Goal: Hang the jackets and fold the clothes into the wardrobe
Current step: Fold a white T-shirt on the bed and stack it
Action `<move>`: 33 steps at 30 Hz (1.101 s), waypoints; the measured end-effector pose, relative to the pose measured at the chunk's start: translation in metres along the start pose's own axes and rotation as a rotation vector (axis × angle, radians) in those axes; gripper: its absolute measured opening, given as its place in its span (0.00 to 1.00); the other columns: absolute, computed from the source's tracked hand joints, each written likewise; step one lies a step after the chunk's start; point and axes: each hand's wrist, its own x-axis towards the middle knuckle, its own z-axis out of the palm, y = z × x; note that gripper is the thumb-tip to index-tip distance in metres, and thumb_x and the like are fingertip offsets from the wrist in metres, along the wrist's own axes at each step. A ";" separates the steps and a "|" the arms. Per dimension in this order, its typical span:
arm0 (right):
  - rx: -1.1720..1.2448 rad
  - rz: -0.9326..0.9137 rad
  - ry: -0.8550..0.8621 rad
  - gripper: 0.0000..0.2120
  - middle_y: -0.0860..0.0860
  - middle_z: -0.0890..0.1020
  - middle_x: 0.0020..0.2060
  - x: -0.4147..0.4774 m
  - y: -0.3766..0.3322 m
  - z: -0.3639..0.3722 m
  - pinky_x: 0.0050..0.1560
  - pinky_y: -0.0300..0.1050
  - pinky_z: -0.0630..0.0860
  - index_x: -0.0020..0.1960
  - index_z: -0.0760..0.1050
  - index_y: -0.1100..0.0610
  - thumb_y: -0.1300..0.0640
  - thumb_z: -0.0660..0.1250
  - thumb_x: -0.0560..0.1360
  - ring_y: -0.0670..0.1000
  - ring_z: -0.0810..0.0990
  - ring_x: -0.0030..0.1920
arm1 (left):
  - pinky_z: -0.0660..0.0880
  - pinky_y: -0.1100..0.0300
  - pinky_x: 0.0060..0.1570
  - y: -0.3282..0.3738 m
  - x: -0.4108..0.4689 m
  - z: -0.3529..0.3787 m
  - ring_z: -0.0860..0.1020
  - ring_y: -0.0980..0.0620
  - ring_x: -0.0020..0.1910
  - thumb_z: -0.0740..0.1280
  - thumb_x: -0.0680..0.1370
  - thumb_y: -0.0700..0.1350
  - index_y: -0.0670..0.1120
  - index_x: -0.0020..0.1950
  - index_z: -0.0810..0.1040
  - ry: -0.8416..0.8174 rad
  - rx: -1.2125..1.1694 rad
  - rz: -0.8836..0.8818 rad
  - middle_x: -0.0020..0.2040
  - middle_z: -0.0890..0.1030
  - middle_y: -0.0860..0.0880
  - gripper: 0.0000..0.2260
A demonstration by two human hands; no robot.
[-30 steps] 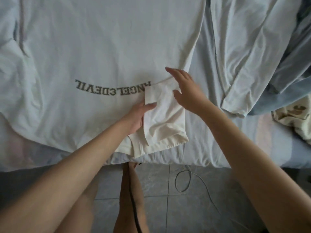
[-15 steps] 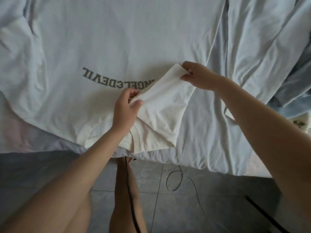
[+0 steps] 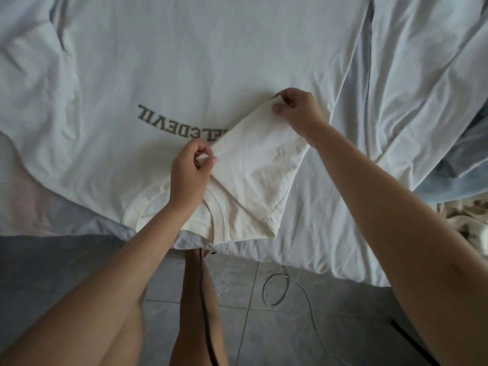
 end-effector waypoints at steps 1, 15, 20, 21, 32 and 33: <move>0.009 -0.001 0.015 0.05 0.43 0.79 0.45 -0.001 0.000 0.001 0.66 0.51 0.65 0.48 0.78 0.45 0.52 0.66 0.73 0.47 0.77 0.50 | 0.70 0.68 0.37 -0.001 0.000 0.000 0.72 0.58 0.33 0.69 0.74 0.37 0.45 0.43 0.74 0.012 0.016 -0.003 0.38 0.75 0.55 0.06; -0.961 -1.058 0.029 0.27 0.53 0.63 0.75 -0.034 0.074 0.037 0.74 0.53 0.56 0.76 0.59 0.55 0.45 0.49 0.81 0.53 0.61 0.75 | 0.42 0.35 0.70 -0.014 -0.018 0.038 0.47 0.42 0.77 0.52 0.72 0.71 0.44 0.78 0.48 -0.368 1.024 0.452 0.79 0.47 0.44 0.44; -0.910 -0.574 0.221 0.28 0.50 0.60 0.76 -0.013 0.079 0.013 0.74 0.55 0.46 0.77 0.55 0.49 0.40 0.48 0.80 0.53 0.59 0.75 | 0.33 0.31 0.66 -0.013 -0.013 0.043 0.33 0.40 0.75 0.48 0.61 0.80 0.47 0.75 0.29 -0.442 1.137 0.327 0.75 0.29 0.46 0.56; -0.863 -0.473 0.258 0.28 0.50 0.59 0.76 -0.018 0.072 0.020 0.73 0.54 0.42 0.77 0.54 0.50 0.41 0.47 0.80 0.53 0.58 0.76 | 0.32 0.32 0.66 -0.012 -0.015 0.042 0.33 0.40 0.74 0.49 0.61 0.79 0.47 0.75 0.30 -0.448 1.126 0.320 0.76 0.30 0.46 0.56; -0.683 -0.183 0.370 0.29 0.51 0.52 0.78 -0.025 0.063 0.043 0.73 0.56 0.35 0.78 0.47 0.56 0.46 0.47 0.81 0.50 0.49 0.77 | 0.42 0.33 0.69 0.020 0.089 0.057 0.51 0.53 0.77 0.50 0.79 0.55 0.45 0.78 0.50 -0.328 1.096 0.646 0.79 0.52 0.49 0.30; -0.654 -0.149 0.422 0.29 0.52 0.51 0.78 -0.031 0.059 0.047 0.73 0.56 0.35 0.78 0.47 0.57 0.48 0.48 0.81 0.51 0.49 0.77 | 0.42 0.33 0.69 0.024 0.096 0.059 0.50 0.54 0.77 0.49 0.79 0.55 0.46 0.78 0.49 -0.318 1.091 0.632 0.79 0.51 0.50 0.30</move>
